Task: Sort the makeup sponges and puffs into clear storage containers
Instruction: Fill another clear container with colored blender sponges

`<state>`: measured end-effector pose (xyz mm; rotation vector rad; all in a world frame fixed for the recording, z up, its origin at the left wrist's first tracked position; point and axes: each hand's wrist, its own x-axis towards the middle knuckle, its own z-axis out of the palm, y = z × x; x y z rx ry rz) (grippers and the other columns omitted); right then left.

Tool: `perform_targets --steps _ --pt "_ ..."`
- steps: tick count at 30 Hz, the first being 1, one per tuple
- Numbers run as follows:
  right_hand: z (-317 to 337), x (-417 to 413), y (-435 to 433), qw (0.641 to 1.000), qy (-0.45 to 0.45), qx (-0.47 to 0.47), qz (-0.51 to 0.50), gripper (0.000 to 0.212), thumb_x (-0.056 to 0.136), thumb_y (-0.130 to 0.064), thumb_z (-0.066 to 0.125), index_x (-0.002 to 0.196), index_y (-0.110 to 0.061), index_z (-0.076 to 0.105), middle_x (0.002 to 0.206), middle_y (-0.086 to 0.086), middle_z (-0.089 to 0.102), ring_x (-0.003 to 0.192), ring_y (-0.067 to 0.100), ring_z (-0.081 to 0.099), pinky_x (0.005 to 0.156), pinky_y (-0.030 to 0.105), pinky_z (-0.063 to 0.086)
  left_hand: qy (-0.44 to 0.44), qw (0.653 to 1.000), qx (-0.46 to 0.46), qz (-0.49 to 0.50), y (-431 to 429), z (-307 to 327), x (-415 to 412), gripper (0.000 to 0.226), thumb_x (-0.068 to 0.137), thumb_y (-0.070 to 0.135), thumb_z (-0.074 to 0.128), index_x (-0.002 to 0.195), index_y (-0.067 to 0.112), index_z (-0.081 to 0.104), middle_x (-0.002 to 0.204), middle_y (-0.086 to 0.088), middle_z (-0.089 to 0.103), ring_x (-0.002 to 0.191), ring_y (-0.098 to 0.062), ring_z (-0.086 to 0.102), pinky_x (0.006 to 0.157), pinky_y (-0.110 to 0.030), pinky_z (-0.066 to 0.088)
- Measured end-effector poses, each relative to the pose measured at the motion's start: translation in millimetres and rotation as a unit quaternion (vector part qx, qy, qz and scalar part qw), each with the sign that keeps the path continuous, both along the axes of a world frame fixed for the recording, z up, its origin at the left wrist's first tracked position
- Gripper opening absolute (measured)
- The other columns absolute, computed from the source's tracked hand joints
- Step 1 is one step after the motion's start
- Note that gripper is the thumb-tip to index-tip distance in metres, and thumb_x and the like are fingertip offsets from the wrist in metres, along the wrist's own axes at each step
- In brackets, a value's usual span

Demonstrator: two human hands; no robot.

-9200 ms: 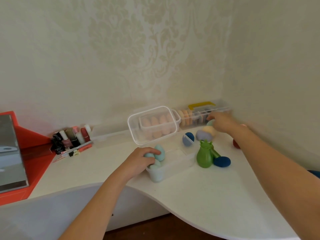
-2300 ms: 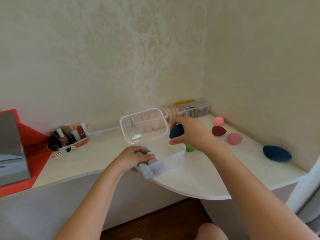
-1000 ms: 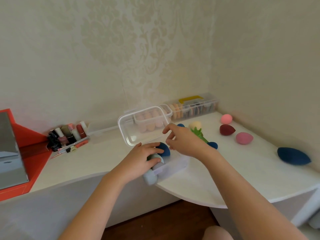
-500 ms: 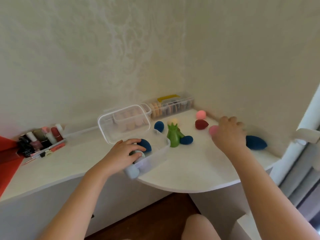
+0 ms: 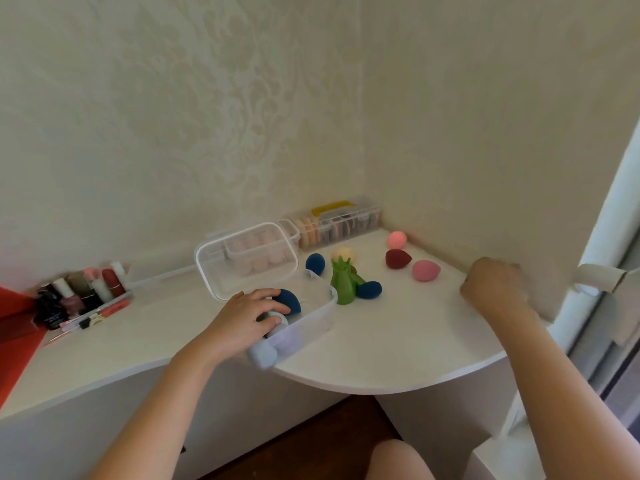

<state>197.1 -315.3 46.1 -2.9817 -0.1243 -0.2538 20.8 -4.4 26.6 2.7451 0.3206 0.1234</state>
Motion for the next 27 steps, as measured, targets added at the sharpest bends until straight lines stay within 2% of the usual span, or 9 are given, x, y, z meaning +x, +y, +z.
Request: perform_targets --steps 4,6,9,13,15,17,21,24,27 --pt "23 -13 21 0.979 0.01 0.195 0.064 0.016 0.091 -0.01 0.044 0.103 -0.001 0.047 0.11 0.019 0.048 0.091 0.035 0.05 0.077 0.034 0.038 -0.004 1.0 0.002 0.0 0 -1 0 0.026 0.094 0.028 0.052 0.116 0.038 0.063 0.145 0.014 0.038 0.13 -0.017 0.036 0.111 -0.036 0.027" --pt "33 -23 30 0.958 0.011 0.261 0.122 0.018 0.09 -0.012 0.046 0.106 -0.004 0.047 0.108 0.013 0.048 0.088 0.032 0.05 0.073 0.032 0.039 -0.005 1.0 0.002 0.003 -1 0 0 0.026 0.094 0.028 0.052 0.115 0.037 0.063 0.145 0.014 0.038 0.13 -0.016 0.036 0.111 -0.035 0.026" --pt "47 -46 44 0.909 -0.009 0.346 0.233 0.016 0.088 -0.018 0.052 0.103 -0.021 0.046 0.1 -0.002 0.055 0.086 0.019 0.056 0.065 0.029 0.042 -0.004 1.0 0.011 0.006 -2 2 -1 0.027 0.095 0.028 0.05 0.117 0.036 0.062 0.145 0.015 0.037 0.13 -0.015 0.034 0.112 -0.03 0.023" --pt "55 -73 70 0.88 -0.05 0.309 0.356 0.021 0.09 -0.016 0.051 0.108 -0.026 0.054 0.097 -0.013 0.051 0.089 0.008 0.052 0.068 0.009 0.036 0.002 1.0 0.026 0.006 -4 4 -2 0.028 0.096 0.029 0.047 0.119 0.037 0.06 0.147 0.016 0.035 0.13 -0.016 0.033 0.111 -0.027 0.021" --pt "56 -79 82 0.88 -0.056 0.301 0.364 0.018 0.094 -0.017 0.046 0.112 -0.021 0.048 0.085 -0.015 0.046 0.078 -0.004 0.048 0.059 0.0 0.034 0.005 0.999 0.032 0.007 -5 5 -2 0.029 0.097 0.03 0.045 0.12 0.037 0.059 0.147 0.016 0.034 0.129 -0.016 0.033 0.11 -0.026 0.021" --pt "56 -82 92 0.868 -0.05 0.32 0.377 0.013 0.096 -0.018 0.047 0.108 -0.016 0.05 0.082 -0.012 0.049 0.076 -0.014 0.045 0.06 -0.004 0.033 0.005 0.999 0.04 0.007 -7 6 -3 0.029 0.097 0.03 0.044 0.122 0.037 0.058 0.148 0.016 0.032 0.129 -0.016 0.033 0.108 -0.024 0.019" --pt "52 -84 119 0.848 0.01 0.302 0.436 0.016 0.087 -0.021 0.064 0.102 -0.018 0.064 0.09 -0.012 0.06 0.077 0.001 0.052 0.066 0.007 0.039 0.003 0.999 0.048 0.005 -8 8 -3 0.029 0.098 0.031 0.043 0.122 0.037 0.058 0.148 0.017 0.031 0.128 -0.016 0.033 0.105 -0.022 0.019" --pt "43 -77 140 0.864 0.072 0.249 0.431 0.038 0.076 -0.019 0.074 0.112 -0.022 0.06 0.101 -0.011 0.051 0.088 0.006 0.05 0.074 0.013 0.041 0.008 0.999 0.045 0.009 -8 7 -4 0.029 0.098 0.032 0.043 0.122 0.038 0.058 0.149 0.018 0.03 0.125 -0.016 0.034 0.106 -0.024 0.021" --pt "35 -73 156 0.879 0.074 0.175 0.438 0.043 0.076 -0.013 0.072 0.116 -0.02 0.057 0.108 -0.006 0.048 0.094 0.01 0.047 0.081 0.022 0.043 0.007 0.999 0.048 0.01 -8 7 -3 0.03 0.098 0.031 0.042 0.123 0.037 0.057 0.149 0.018 0.03 0.126 -0.017 0.034 0.112 -0.028 0.019"
